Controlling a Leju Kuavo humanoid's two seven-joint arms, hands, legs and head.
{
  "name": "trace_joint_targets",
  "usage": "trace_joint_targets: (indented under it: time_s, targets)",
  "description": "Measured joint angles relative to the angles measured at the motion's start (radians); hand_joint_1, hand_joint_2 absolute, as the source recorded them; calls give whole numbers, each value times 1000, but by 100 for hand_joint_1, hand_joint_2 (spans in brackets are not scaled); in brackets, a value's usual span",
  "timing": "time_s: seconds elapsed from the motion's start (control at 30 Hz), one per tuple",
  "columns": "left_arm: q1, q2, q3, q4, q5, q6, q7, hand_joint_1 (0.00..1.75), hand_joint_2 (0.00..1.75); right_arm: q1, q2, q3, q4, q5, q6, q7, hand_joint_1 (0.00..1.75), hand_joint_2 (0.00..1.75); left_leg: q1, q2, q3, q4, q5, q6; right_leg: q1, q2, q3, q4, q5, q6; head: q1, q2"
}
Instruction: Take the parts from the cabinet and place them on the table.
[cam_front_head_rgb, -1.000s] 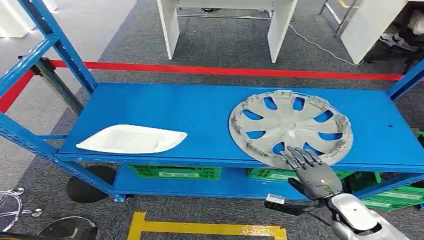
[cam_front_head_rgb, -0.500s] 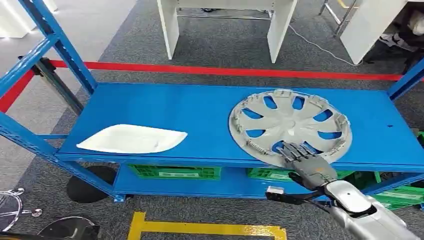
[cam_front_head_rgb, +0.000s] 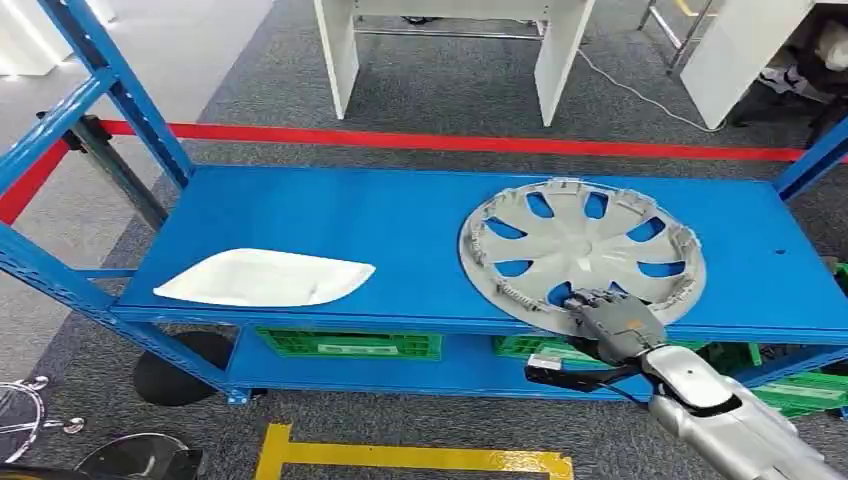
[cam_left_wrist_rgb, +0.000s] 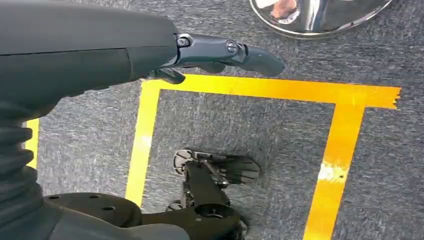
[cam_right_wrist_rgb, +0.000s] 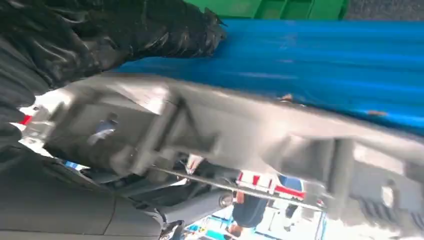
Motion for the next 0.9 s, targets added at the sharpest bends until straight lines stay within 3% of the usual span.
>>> trace_joint_targets:
  time_s: [0.2,0.43,0.9]
  targets:
    - [5,0,0,0,13,4,-10,0,175,70,0,-19,-66,1,-95,18,175,175,0,-2,-1,0,0,0,0,-2,0,0,0,0,0,0]
    - [15,0,6,1,28,14,-25,0,175,219,0,-72,-266,-10,-209,11,175,175,0,-3,-5,0,0,0,0,-2,-4,0,0,0,0,0]
    - [19,0,8,1,34,15,-27,0,175,276,2,-108,-405,-25,-229,-12,175,175,0,-3,-5,0,0,0,0,-3,-4,0,0,0,0,0]
